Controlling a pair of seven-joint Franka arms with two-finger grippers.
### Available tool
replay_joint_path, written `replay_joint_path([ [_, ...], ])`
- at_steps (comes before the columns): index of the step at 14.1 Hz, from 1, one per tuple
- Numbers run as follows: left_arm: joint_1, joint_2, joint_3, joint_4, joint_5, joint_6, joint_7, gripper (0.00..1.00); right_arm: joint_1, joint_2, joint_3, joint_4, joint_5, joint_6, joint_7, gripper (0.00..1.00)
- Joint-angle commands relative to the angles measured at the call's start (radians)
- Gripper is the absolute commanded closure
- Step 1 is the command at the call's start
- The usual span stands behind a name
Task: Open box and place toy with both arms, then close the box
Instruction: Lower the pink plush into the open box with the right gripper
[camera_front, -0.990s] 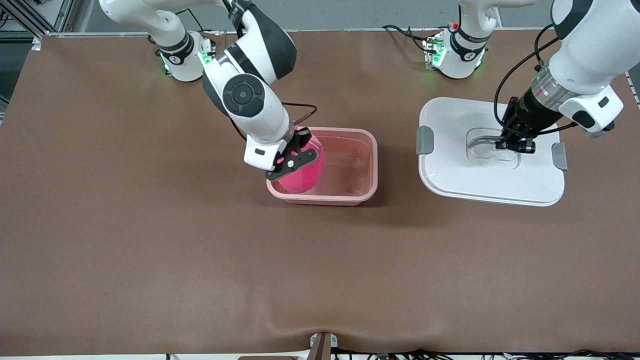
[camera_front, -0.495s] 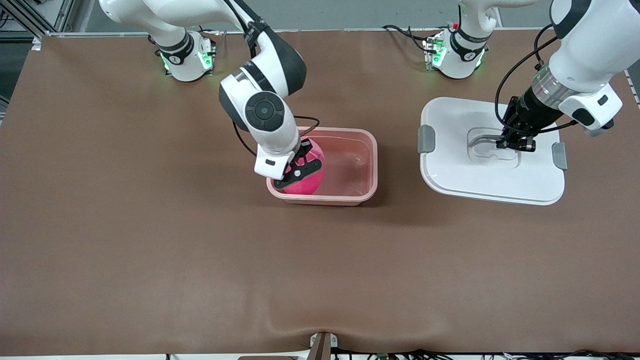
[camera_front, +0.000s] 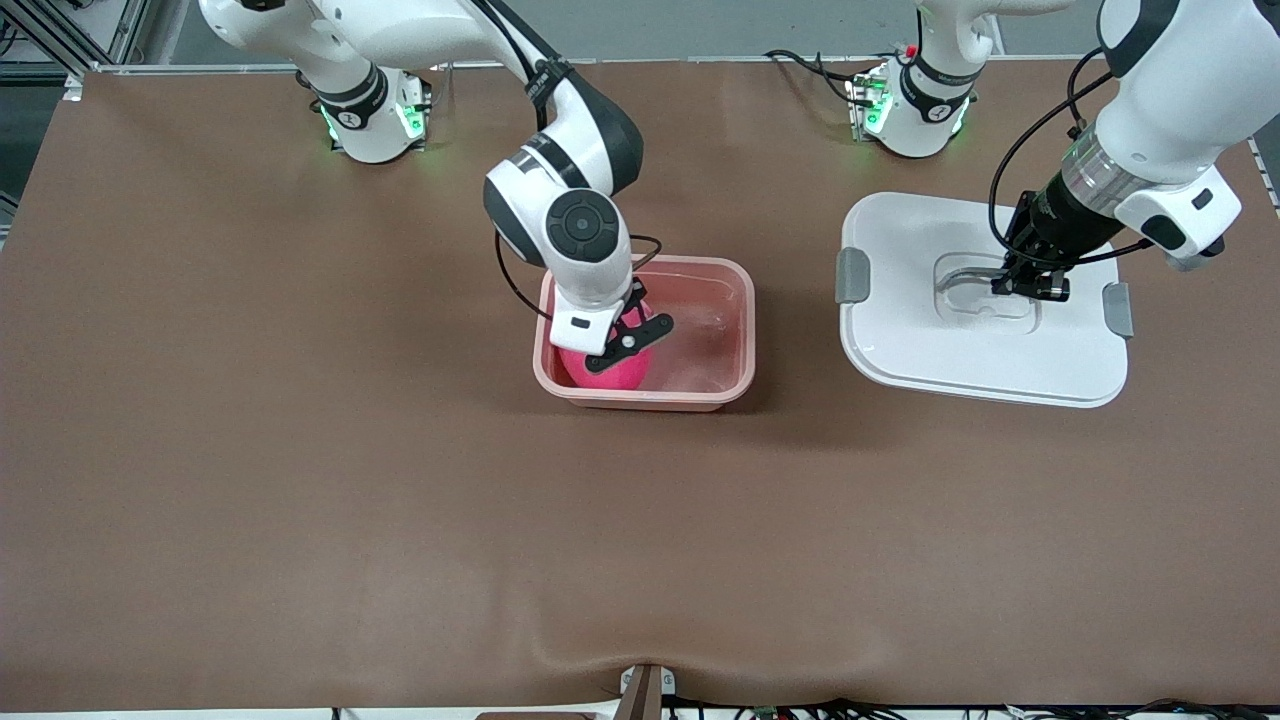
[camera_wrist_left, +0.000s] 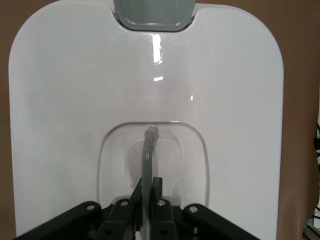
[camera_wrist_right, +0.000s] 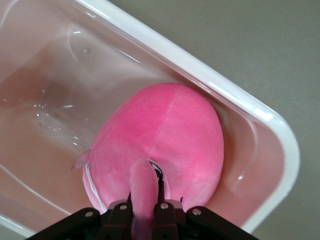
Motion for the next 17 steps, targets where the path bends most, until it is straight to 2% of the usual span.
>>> replay_joint_path([
  [1, 0.015, -0.037, -0.004, -0.035, -0.023, 0.017, 0.05, 1.0, 0.046, 0.026, -0.011, 0.026, -0.022, 0.032, 0.116, 1.0],
  [10, 0.015, -0.049, -0.003, -0.051, -0.026, 0.017, 0.064, 1.0, 0.166, 0.131, -0.011, 0.017, -0.021, 0.293, 0.506, 1.0],
  [17, 0.015, -0.051, -0.003, -0.051, -0.026, 0.018, 0.064, 1.0, 0.203, 0.22, -0.015, 0.015, -0.036, 0.411, 0.572, 1.0],
])
